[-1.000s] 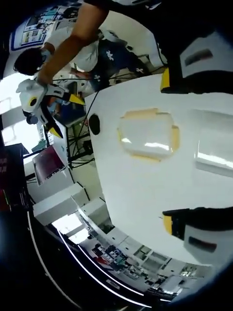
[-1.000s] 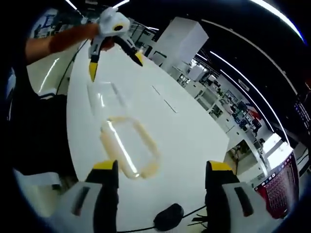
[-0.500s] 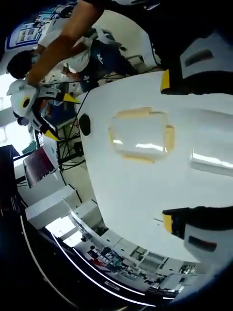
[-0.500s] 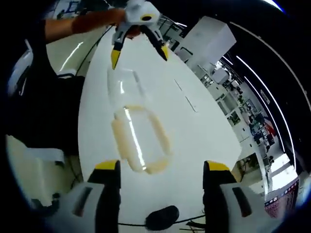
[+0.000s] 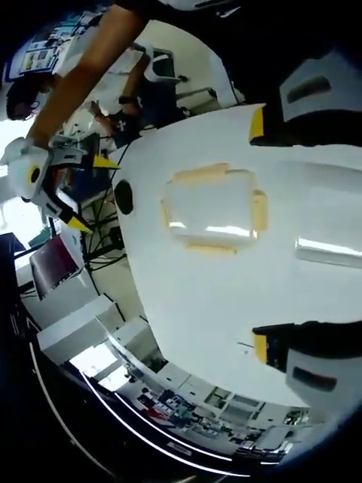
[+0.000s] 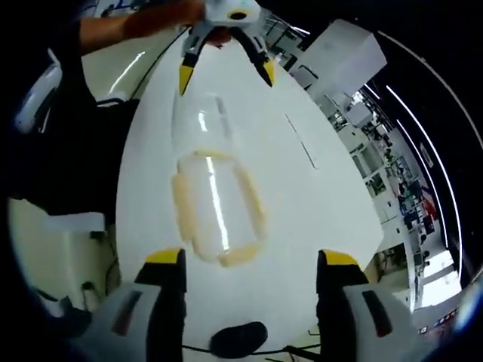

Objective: Snap each plastic latch of the storage box into its locked position after aligning the lid with the box until every specified latch is closed and the lid sits flush.

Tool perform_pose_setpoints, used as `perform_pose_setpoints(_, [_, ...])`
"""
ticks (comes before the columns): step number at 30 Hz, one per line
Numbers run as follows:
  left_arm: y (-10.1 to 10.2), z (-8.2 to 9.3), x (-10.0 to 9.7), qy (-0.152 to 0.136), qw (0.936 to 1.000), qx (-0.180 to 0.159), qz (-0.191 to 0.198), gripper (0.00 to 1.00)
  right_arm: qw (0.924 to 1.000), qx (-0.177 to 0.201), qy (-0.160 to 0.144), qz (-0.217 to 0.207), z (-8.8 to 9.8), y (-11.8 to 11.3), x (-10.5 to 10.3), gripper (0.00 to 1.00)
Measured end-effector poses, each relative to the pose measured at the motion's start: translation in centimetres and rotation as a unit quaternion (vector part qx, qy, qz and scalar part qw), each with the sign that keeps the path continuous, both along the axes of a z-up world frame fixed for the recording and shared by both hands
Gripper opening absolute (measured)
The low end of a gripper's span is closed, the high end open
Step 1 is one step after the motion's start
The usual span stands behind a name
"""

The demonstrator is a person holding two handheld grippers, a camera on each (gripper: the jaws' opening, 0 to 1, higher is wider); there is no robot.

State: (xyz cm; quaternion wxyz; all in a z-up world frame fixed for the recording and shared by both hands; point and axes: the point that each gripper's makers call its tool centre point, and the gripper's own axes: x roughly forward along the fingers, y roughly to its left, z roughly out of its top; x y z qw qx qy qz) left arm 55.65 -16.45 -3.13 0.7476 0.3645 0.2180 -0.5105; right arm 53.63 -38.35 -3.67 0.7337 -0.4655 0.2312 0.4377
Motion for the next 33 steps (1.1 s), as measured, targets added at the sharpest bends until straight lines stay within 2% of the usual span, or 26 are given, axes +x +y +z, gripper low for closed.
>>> perform_pose_setpoints(6, [0.6,-0.9,1.0,0.009,0.9998,0.012,0.012,0.94,0.9999,0.009,0.002,0.008,-0.2,0.2,1.1,0.67])
perform_pose_setpoints(13, [0.4,-2.0,1.5,0.022,0.9996,0.018,0.009,0.93,0.9995,-0.013,0.022,0.017,-1.7,0.0,2.5,0.67])
perform_pose_setpoints(17, [0.1,-2.7,1.7,0.029,0.9994,0.017,0.011,0.92,0.9994,-0.019,0.024,0.019,-1.8,-0.1,3.0,0.67])
perform_pose_setpoints(24, [0.2,-3.0,1.9,0.034,0.9990,0.022,0.018,0.93,0.9991,-0.026,0.023,0.024,-1.7,-0.1,3.0,0.66])
perform_pose_setpoints(33, [0.2,-3.3,1.6,0.036,0.9988,0.031,0.011,0.92,0.9982,-0.042,0.033,0.027,-2.5,-0.3,2.9,0.65])
